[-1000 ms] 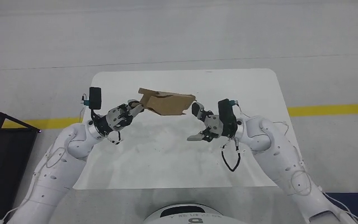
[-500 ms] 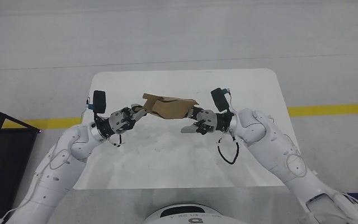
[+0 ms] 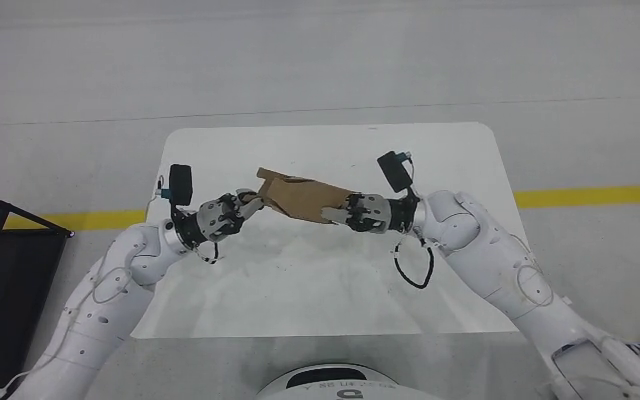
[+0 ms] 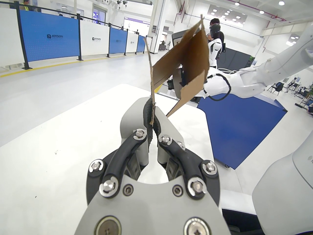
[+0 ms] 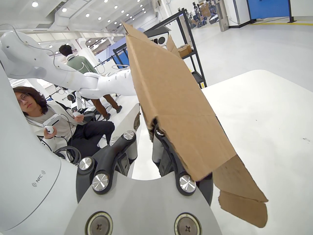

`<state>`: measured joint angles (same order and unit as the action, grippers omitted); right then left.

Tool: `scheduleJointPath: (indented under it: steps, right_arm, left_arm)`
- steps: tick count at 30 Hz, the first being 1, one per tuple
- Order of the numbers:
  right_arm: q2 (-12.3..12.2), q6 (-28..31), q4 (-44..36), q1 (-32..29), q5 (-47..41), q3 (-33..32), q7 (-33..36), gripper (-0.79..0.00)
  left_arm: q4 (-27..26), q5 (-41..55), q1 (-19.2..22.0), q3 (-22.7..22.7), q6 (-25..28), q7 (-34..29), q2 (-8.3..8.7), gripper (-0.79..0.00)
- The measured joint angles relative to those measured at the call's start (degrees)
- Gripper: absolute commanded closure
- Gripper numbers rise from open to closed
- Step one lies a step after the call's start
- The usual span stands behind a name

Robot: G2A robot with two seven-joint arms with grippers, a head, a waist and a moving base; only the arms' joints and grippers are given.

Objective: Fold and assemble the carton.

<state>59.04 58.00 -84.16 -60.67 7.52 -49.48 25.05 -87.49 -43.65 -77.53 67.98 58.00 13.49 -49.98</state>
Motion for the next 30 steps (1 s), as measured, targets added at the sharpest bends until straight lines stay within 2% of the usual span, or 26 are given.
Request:
scheduleJointPath:
  steps: [6,8,10,12,20,24,28,30]
  right_arm:
    - [-0.07,0.0,1.21,1.07,-0.47,0.45,0.0,0.0]
    - [-0.28,-0.07,2.34,1.04,3.41,-1.92,-2.59,0.0]
    - [-0.42,-0.7,2.75,0.75,10.9,-4.89,-6.06,0.0]
    - [-0.4,-0.79,2.71,0.71,14.17,-4.4,-5.56,0.0]
    - [-0.28,-0.13,1.49,0.05,7.25,-2.83,-4.8,0.0]
    - [-0.49,0.02,-1.09,1.57,-8.82,2.21,3.17,0.0]
    - [-0.31,0.0,0.03,5.81,-32.43,7.71,20.85,0.0]
    - [-0.01,0.0,1.28,7.94,-39.2,10.84,25.77,0.0]
  left_arm:
    - [1.63,1.09,0.14,1.34,0.0,-0.33,0.04,-0.785]
    - [2.12,0.71,0.0,1.76,0.0,-0.54,0.05,-0.785]
    - [2.54,-0.35,-0.26,1.96,-0.18,-0.87,-0.03,-0.785]
    - [2.82,-1.31,-0.49,1.71,-0.66,-1.06,-0.23,-0.785]
    - [3.8,-3.94,0.69,-1.37,-2.55,-2.44,-1.44,-0.785]
    - [3.65,-4.39,1.61,-3.14,-3.65,-3.06,-2.13,-0.785]
    - [3.47,-4.28,2.6,-4.42,-4.2,-3.95,-2.72,-0.785]
    - [3.61,-4.1,2.94,-4.56,-4.02,-4.05,-2.88,-0.785]
